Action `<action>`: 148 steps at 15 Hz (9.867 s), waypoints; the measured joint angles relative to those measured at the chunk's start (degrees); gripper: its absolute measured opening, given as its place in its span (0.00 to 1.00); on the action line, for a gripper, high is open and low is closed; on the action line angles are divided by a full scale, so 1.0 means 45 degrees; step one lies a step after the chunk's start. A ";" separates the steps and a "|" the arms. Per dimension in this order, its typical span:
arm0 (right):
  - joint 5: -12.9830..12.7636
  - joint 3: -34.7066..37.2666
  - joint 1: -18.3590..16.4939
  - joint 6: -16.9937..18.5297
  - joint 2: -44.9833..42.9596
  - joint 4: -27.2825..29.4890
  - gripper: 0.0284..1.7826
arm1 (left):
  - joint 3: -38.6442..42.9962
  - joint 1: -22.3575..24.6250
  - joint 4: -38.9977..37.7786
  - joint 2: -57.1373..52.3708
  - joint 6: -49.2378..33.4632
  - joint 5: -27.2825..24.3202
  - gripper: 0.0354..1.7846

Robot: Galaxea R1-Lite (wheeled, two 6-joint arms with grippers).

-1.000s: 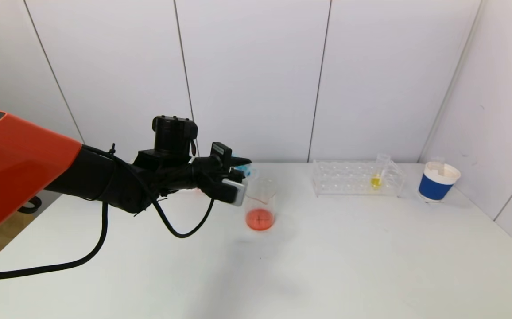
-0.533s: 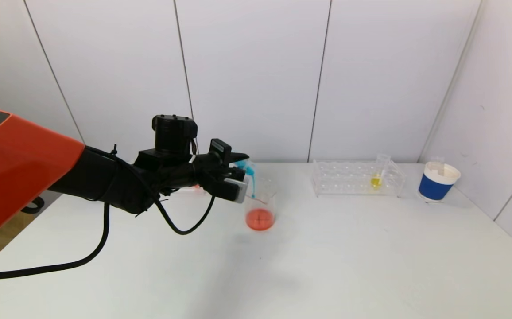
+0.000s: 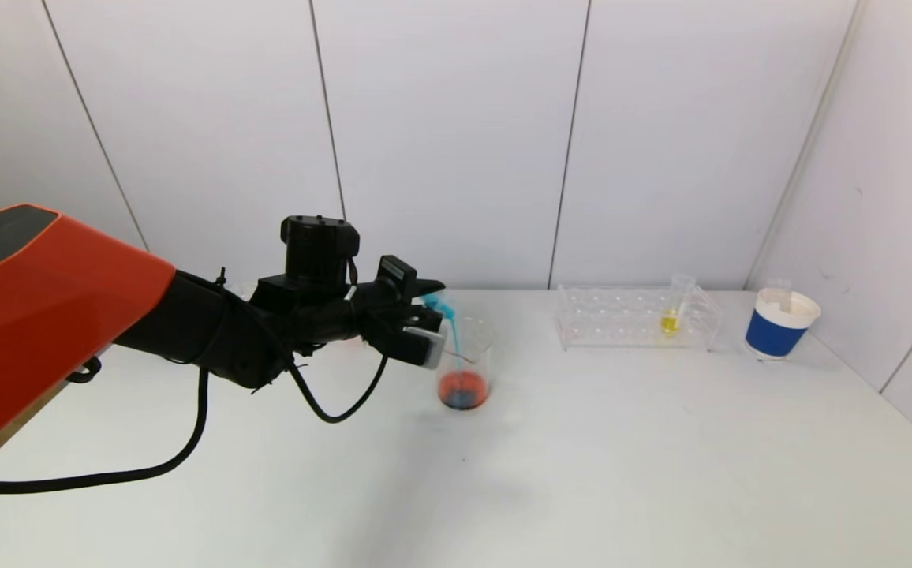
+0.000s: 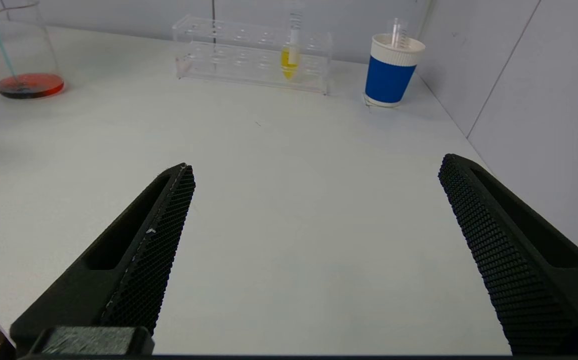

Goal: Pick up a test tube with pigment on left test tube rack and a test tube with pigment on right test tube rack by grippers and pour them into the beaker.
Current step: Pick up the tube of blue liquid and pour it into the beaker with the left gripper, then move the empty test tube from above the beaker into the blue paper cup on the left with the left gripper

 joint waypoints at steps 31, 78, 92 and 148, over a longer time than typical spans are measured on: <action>-0.0003 0.0000 0.0000 0.0000 0.0000 0.0000 0.99 | -0.0024 -0.0114 -0.0290 -0.0122 0.1284 -0.0209 0.23; -0.0003 0.0000 0.0000 0.0005 0.0000 0.0000 0.99 | 0.0182 -0.1176 -0.3668 -0.1151 -1.7164 0.5895 0.23; 0.0000 0.0000 0.0000 0.0005 0.0000 -0.0005 0.99 | -0.0144 -0.0845 -0.3933 -0.1414 -1.9142 0.9362 0.23; 0.0000 0.0000 0.0000 0.0005 0.0000 0.0000 0.99 | -0.3191 1.0118 0.0214 -0.0293 -2.1588 0.2362 0.23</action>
